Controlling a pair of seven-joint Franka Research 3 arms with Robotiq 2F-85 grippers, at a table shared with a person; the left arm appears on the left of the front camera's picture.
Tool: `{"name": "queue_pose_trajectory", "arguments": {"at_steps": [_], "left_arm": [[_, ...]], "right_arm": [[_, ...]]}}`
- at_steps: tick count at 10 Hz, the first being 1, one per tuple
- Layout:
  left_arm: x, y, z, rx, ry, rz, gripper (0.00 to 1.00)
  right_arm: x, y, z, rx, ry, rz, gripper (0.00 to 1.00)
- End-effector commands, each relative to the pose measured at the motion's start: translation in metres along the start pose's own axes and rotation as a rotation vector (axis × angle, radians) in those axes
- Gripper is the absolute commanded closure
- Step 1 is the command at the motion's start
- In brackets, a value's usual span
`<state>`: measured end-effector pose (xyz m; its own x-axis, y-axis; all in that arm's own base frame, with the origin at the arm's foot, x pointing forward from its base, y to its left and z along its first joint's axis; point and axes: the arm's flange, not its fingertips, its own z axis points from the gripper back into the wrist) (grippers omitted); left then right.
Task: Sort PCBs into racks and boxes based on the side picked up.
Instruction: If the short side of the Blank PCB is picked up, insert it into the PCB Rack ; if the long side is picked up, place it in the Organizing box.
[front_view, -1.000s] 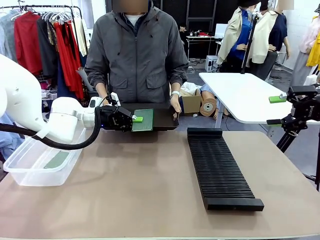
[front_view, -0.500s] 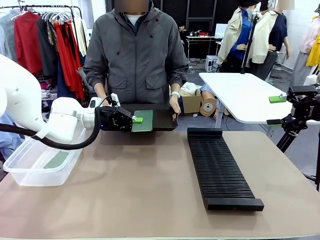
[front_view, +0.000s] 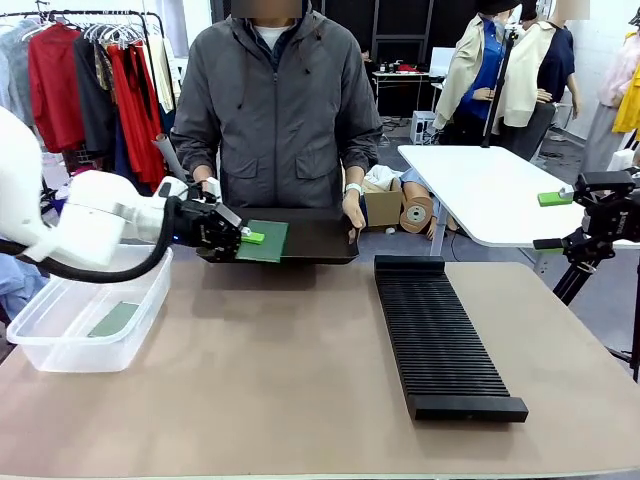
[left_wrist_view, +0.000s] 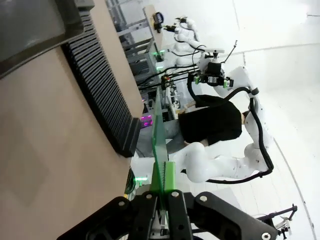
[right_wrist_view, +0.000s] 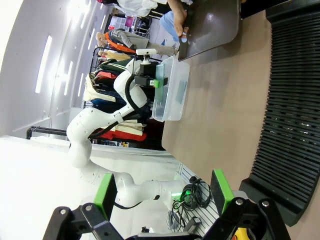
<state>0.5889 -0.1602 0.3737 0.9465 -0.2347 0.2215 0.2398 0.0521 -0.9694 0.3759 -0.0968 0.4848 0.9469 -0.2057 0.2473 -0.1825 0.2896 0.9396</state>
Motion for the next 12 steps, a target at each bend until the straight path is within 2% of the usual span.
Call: {"name": "queue_pose_trajectory", "arguments": {"at_steps": [1, 4, 6, 7, 10, 12], "left_arm": [[-0.019, -0.024, 0.026, 0.107, 0.027, 0.08, 1.0], [-0.034, -0.055, 0.078, 0.278, 0.006, 0.155, 1.0], [-0.039, -0.065, 0.115, 0.45, 0.02, 0.237, 1.0], [-0.04, -0.068, 0.13, 0.505, -0.007, 0.259, 1.0], [-0.047, -0.069, 0.165, 0.701, 0.043, 0.312, 1.0], [-0.048, -0.077, 0.184, 0.797, 0.081, 0.292, 1.0]], "right_arm": [[-0.001, 0.002, -0.001, 0.011, -0.018, 0.004, 0.0], [-0.001, 0.002, -0.001, 0.011, -0.018, 0.004, 0.0], [-0.001, 0.002, -0.001, 0.011, -0.018, 0.004, 0.0], [-0.001, 0.002, -0.001, 0.011, -0.018, 0.004, 0.0], [-0.001, 0.002, -0.001, 0.011, -0.018, 0.004, 0.0], [-0.001, 0.002, -0.001, 0.011, -0.018, 0.004, 0.0]]}}
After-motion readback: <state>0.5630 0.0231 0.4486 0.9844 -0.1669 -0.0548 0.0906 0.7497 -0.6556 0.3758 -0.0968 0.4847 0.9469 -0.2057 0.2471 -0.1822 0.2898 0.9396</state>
